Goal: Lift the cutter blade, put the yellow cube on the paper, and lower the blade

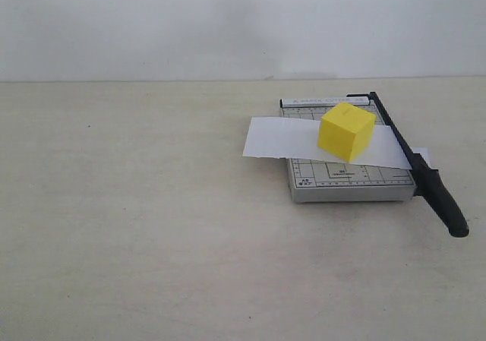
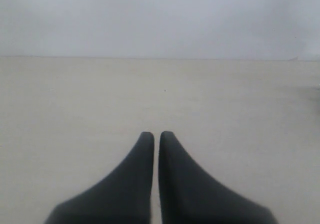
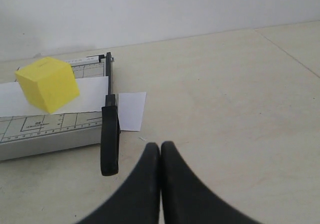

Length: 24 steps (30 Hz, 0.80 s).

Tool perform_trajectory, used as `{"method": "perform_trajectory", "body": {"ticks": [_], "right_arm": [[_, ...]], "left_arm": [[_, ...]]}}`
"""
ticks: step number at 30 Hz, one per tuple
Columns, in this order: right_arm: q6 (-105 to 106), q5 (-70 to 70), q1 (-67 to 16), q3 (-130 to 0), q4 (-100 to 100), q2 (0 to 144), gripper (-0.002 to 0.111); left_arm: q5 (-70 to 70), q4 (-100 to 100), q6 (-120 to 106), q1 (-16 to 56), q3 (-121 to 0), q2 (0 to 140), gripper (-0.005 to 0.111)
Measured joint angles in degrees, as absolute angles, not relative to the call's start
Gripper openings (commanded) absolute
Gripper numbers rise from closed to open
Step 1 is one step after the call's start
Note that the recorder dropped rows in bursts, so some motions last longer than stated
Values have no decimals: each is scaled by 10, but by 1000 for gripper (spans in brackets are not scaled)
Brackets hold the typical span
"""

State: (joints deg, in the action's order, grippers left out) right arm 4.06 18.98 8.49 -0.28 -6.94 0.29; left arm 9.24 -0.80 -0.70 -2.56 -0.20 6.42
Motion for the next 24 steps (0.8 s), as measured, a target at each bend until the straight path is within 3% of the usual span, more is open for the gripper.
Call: {"method": "perform_trajectory", "body": {"ticks": [6,13,24], "right_arm": [[41,189,85,-3,-71,3,0],[41,189,85,-3,-72,3,0],[41,189,85,-3,-73,3,0]], "left_arm": [[105,-26,0,-75,-2,4,4],[212,-35,37,-77,0,1,4],[210,-28,8,-61,0,1,4]]}}
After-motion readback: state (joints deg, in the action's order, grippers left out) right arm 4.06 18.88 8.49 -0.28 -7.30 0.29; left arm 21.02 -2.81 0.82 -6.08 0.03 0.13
